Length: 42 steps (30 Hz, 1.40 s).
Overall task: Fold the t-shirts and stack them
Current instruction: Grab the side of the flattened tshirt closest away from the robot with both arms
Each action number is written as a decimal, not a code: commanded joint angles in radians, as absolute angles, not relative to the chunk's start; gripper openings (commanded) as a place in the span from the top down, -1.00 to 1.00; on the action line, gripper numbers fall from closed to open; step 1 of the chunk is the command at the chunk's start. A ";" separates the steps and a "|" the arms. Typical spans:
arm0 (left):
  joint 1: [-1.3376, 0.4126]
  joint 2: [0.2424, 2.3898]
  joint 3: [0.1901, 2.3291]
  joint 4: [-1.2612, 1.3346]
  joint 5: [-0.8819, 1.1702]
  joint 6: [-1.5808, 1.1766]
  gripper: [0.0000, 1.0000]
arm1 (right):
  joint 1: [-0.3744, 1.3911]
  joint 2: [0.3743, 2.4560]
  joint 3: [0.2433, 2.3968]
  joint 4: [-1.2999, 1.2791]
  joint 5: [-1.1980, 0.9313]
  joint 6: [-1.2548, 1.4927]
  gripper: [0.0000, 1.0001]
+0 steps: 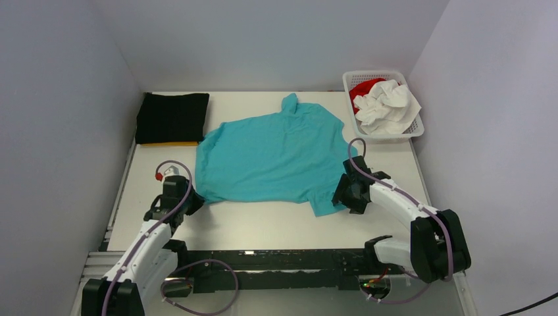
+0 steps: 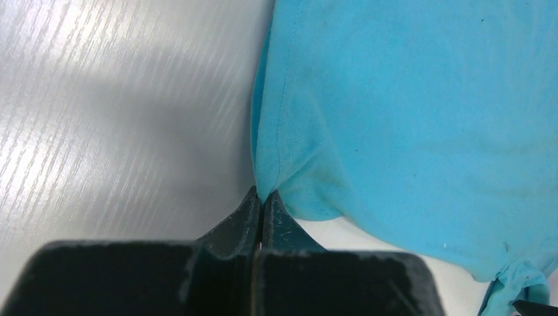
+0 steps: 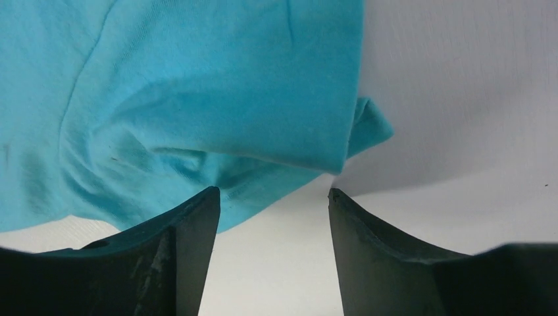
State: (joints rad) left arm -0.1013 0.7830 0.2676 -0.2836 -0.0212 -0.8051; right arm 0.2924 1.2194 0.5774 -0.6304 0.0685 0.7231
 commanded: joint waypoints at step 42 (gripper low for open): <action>-0.104 0.658 0.894 -0.114 -0.079 -0.625 1.00 | 0.346 0.880 1.207 -0.299 0.442 0.389 1.00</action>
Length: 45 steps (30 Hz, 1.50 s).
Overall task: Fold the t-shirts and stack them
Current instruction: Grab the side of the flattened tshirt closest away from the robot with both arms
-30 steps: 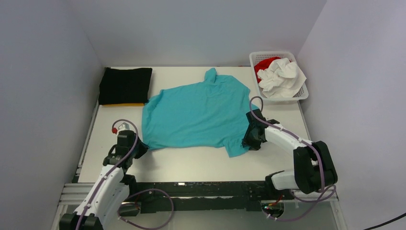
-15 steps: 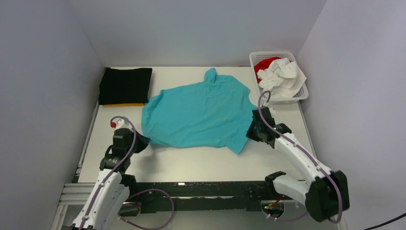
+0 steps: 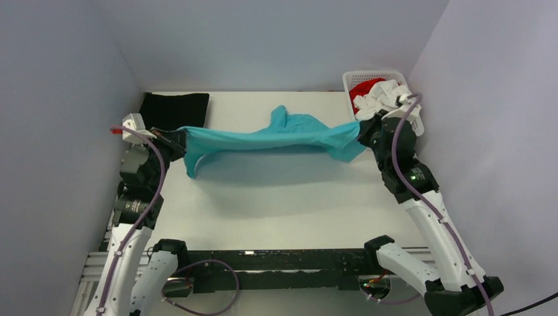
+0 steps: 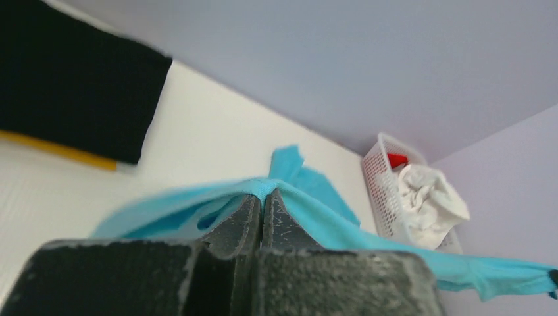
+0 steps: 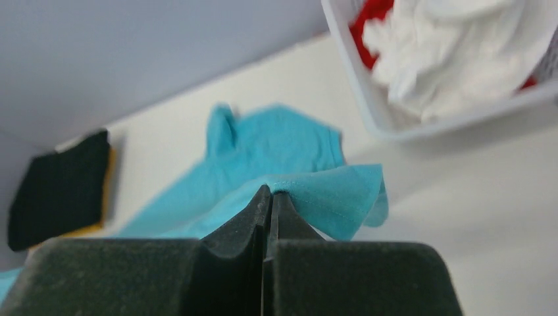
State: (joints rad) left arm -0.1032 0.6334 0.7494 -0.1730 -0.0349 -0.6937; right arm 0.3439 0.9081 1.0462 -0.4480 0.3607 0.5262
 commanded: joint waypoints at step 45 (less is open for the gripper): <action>-0.104 0.495 0.927 -0.268 -0.110 -0.672 1.00 | 0.345 0.862 1.443 -0.248 0.319 0.106 1.00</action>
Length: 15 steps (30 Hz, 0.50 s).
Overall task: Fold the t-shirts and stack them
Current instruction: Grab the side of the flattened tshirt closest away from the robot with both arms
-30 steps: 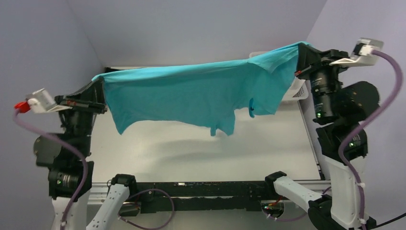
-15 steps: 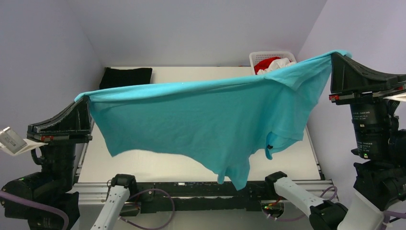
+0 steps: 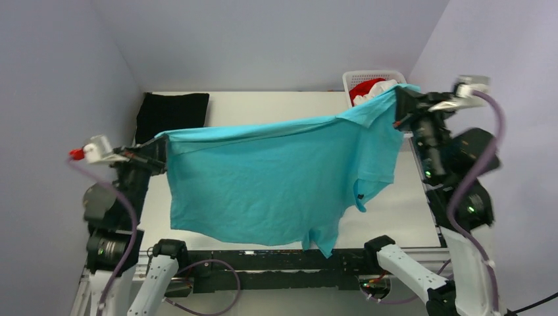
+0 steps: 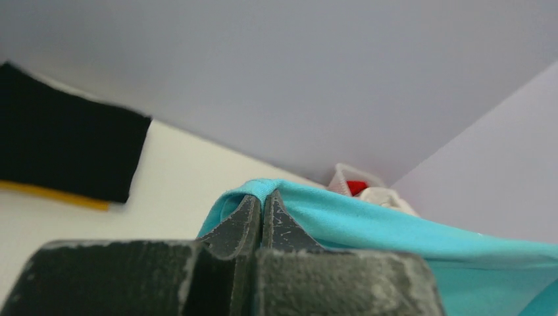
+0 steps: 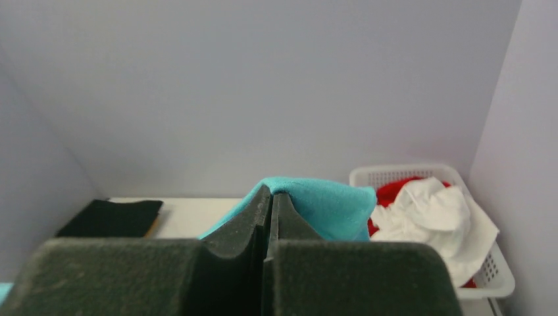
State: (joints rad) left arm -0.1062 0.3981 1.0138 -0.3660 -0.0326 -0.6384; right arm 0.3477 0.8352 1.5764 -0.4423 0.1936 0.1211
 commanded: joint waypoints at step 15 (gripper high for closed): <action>-0.102 1.095 0.850 0.028 -0.238 -0.663 1.00 | 0.331 1.281 1.230 0.063 0.354 0.099 1.00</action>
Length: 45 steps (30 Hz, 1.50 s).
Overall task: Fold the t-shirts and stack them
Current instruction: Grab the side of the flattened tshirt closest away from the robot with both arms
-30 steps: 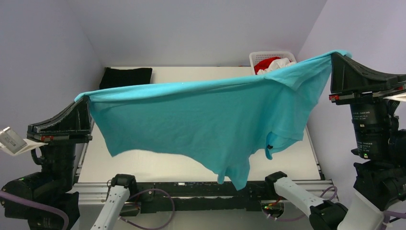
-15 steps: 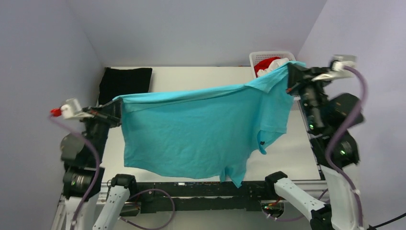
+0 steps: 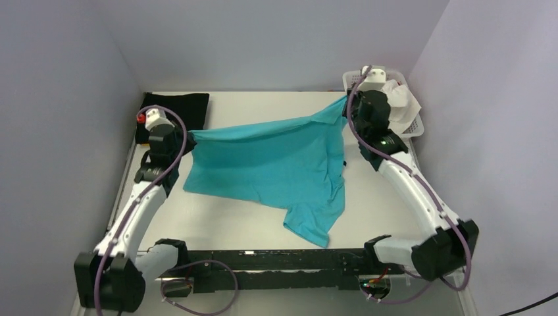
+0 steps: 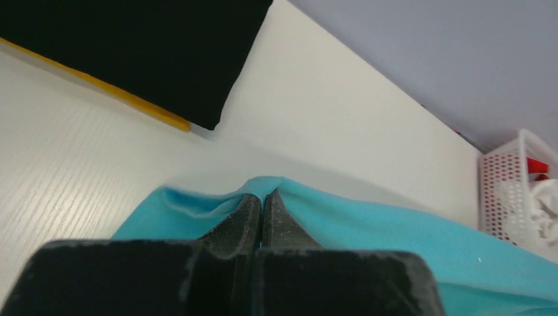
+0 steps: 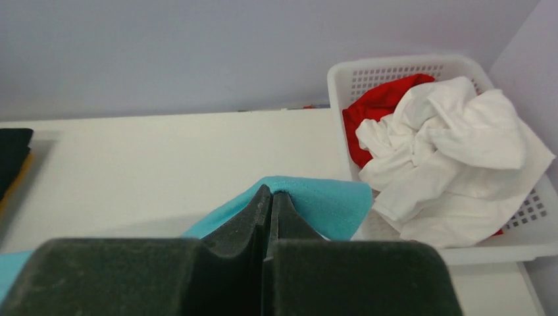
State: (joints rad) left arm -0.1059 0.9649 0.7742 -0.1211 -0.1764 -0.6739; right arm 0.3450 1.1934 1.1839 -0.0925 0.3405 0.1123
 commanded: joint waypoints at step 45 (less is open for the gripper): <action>-0.120 1.803 1.217 0.037 0.157 -0.528 -0.99 | 0.331 1.775 1.256 -0.086 0.017 0.379 -1.00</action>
State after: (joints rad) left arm -0.1333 1.8114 1.3148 0.0196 0.1215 -0.5312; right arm 0.2798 1.8641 1.4139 -0.1032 0.1101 0.2676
